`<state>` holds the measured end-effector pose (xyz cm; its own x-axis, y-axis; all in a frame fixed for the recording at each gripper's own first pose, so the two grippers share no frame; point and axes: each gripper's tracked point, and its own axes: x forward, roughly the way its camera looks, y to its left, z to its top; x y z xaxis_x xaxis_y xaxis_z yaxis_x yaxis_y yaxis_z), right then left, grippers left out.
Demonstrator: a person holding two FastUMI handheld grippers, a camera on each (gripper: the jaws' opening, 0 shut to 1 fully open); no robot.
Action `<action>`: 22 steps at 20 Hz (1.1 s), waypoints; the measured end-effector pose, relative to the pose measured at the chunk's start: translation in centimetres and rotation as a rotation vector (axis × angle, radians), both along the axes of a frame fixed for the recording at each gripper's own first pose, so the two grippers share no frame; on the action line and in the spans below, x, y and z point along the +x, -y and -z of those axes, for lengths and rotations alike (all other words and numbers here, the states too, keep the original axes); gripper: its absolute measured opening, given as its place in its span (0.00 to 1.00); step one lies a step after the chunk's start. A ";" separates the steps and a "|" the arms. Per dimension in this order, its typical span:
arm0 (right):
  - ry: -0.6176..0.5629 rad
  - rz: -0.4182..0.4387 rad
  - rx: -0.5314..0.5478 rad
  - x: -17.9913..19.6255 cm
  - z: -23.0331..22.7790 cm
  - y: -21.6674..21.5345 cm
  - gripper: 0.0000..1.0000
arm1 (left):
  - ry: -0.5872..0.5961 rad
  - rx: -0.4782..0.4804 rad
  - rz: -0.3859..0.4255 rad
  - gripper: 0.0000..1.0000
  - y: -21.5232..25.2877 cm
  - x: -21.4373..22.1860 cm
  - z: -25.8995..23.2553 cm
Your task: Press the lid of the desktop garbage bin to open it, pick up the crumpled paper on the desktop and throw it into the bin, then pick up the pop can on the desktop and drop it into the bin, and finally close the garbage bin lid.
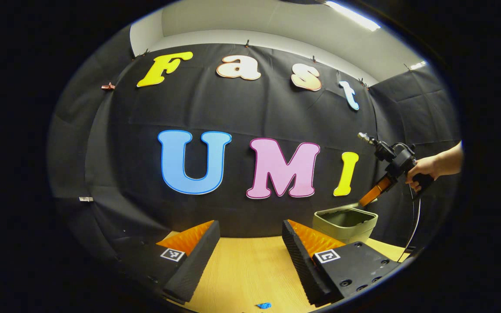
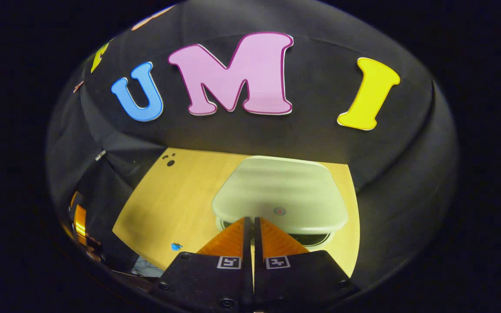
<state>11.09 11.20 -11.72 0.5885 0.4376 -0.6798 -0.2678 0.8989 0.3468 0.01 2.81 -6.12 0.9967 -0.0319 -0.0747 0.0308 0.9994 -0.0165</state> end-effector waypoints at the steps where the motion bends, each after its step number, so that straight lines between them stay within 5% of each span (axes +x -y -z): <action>1: 0.042 0.012 -0.004 0.1 -0.5 0.2 0.06 | -0.005 -0.004 0.000 0.92 0.0 0.0 0.1; 10: 0.200 0.013 -0.087 -2.9 -2.3 0.1 0.06 | -0.081 -0.008 0.043 0.93 0.9 0.0 3.1; 16: 0.394 0.050 0.052 -4.2 -6.7 -1.9 0.04 | -0.141 -0.055 0.107 0.93 2.6 -1.0 6.2; 22: 0.463 0.039 0.048 -6.3 -6.9 -1.7 0.08 | -0.291 -0.059 0.079 0.93 3.4 -1.3 12.6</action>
<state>4.80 12.94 -4.81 0.8416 0.4339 -0.3215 -0.3707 0.8971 0.2403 -1.34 -0.54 -18.72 0.9278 -0.1213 -0.3528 0.0939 0.9912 -0.0937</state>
